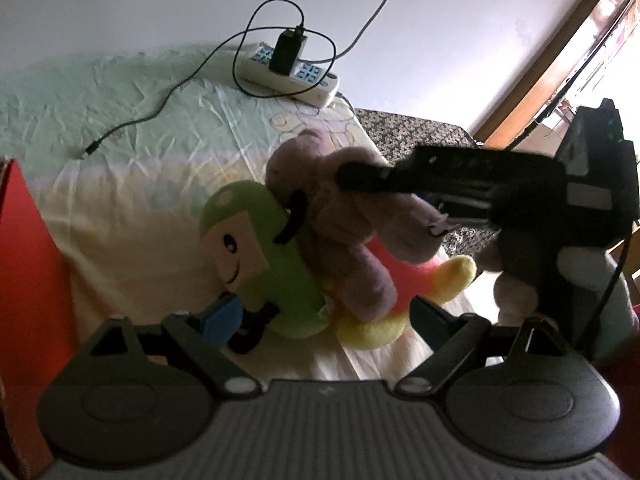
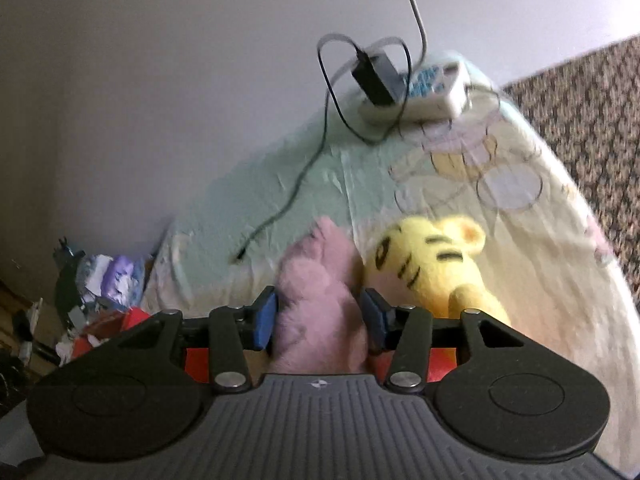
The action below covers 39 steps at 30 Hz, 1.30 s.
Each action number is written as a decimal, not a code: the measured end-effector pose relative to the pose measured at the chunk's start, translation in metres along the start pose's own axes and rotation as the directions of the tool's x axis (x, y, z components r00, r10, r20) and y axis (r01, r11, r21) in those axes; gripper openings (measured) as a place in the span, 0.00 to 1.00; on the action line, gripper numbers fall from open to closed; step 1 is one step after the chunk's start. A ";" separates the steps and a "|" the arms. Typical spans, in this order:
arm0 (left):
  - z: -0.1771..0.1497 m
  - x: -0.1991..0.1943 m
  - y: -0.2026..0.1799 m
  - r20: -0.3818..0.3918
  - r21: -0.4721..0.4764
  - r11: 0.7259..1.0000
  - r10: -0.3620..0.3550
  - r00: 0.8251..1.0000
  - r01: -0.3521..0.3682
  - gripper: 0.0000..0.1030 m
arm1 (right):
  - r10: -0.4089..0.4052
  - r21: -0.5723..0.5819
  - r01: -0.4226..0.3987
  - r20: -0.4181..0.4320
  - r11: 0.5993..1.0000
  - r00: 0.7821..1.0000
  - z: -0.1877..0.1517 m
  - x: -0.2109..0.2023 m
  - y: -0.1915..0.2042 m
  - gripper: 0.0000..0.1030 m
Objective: Organize objects
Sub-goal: 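Grasp the pink plush bear with the right gripper, then carry the pink plush bear with the right gripper toward the red box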
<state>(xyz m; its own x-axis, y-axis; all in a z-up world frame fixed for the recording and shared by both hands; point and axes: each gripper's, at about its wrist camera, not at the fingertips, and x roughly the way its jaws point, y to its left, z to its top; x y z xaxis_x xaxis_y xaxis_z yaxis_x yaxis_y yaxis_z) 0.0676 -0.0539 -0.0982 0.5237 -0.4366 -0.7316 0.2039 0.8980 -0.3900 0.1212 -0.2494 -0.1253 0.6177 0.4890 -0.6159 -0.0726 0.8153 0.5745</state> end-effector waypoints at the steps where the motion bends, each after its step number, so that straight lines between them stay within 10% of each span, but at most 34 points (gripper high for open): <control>1: 0.001 0.002 0.001 -0.004 -0.003 1.000 -0.002 1.000 0.001 0.88 | -0.002 0.009 0.002 -0.021 1.000 1.000 -0.002 0.005 -0.003 0.44; 39: -0.049 0.013 -0.021 -0.148 0.080 0.990 -0.106 0.983 0.119 0.87 | 0.233 0.330 -0.229 0.028 0.916 0.972 -0.104 -0.067 -0.030 0.37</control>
<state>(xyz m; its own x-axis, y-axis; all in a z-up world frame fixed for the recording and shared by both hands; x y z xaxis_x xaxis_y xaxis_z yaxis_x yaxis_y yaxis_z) 0.0298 -0.0812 -0.1266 0.3712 -0.5329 -0.7604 0.3299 0.8412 -0.4284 0.0004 -0.2746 -0.1580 0.6054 0.6565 -0.4499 0.0508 0.5323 0.8450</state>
